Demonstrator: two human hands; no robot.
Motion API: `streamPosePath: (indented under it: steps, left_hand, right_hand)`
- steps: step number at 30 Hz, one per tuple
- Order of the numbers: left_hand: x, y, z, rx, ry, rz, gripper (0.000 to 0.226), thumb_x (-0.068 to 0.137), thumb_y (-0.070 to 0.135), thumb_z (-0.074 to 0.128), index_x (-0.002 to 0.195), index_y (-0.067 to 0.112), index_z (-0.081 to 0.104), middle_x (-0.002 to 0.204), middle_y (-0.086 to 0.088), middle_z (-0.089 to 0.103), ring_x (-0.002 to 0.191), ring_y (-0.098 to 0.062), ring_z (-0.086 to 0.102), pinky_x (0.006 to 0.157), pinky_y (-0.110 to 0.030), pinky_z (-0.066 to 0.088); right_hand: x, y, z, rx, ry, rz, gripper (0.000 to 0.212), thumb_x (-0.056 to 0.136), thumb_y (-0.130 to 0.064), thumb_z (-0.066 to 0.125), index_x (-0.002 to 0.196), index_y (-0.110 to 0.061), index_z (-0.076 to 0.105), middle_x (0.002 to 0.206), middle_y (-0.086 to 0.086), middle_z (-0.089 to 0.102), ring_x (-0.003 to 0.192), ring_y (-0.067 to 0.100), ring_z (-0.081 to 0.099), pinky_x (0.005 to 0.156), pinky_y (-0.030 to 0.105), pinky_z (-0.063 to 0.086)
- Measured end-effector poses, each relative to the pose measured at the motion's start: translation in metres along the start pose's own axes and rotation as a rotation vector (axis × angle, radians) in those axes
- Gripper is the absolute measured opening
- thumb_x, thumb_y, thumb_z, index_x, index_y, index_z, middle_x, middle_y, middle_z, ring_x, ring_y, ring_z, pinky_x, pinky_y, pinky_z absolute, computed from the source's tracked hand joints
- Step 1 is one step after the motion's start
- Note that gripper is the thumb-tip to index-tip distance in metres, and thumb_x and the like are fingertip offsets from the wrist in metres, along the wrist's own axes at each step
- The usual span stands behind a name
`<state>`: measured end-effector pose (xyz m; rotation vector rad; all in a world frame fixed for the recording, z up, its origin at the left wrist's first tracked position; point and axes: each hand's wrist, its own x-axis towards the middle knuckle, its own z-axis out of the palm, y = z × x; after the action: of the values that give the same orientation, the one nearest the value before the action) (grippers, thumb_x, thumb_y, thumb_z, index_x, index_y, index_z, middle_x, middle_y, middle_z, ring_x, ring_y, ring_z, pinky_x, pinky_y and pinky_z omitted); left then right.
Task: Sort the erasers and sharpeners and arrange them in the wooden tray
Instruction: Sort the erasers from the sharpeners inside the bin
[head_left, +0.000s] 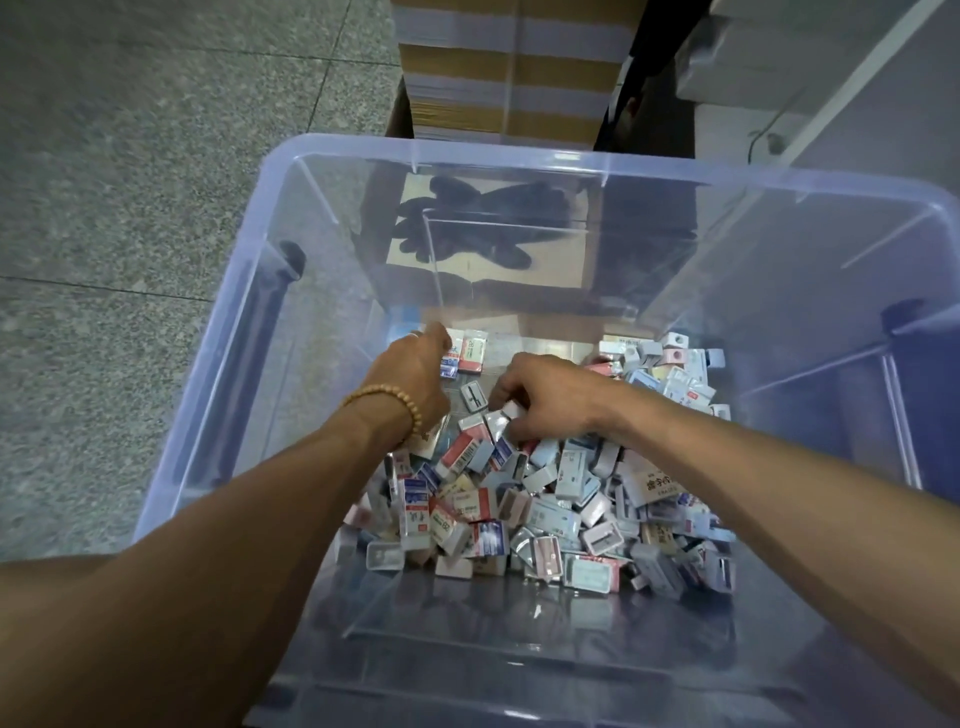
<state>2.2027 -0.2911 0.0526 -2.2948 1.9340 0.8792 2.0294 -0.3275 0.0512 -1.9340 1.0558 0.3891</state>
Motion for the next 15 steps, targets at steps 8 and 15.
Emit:
streamPosePath:
  steps: [8, 15]
  left_hand:
    - [-0.018, -0.003, -0.001, 0.233, -0.308, 0.042, 0.044, 0.07, 0.005, 0.082, 0.105, 0.016, 0.059, 0.11, -0.002, 0.058, 0.1, -0.019, 0.055, 0.085, -0.025, 0.05]
    - [-0.005, 0.011, -0.024, -0.013, -0.239, -0.01, 0.024, 0.074, 0.01, 0.082, 0.077, 0.019, 0.06, 0.083, 0.001, 0.061, 0.08, -0.016, 0.057, 0.066, -0.022, 0.047]
  right_hand:
    - [-0.01, 0.007, 0.015, 0.074, 0.099, 0.008, 0.033, 0.077, -0.015, 0.078, 0.1, -0.022, 0.056, 0.112, 0.001, 0.06, 0.099, 0.02, 0.059, 0.082, 0.036, 0.054]
    - [-0.016, 0.004, 0.004, 0.377, 0.189, 0.098, 0.027, 0.087, -0.004, 0.072, 0.109, -0.016, 0.061, 0.088, -0.002, 0.062, 0.077, 0.013, 0.06, 0.068, 0.027, 0.052]
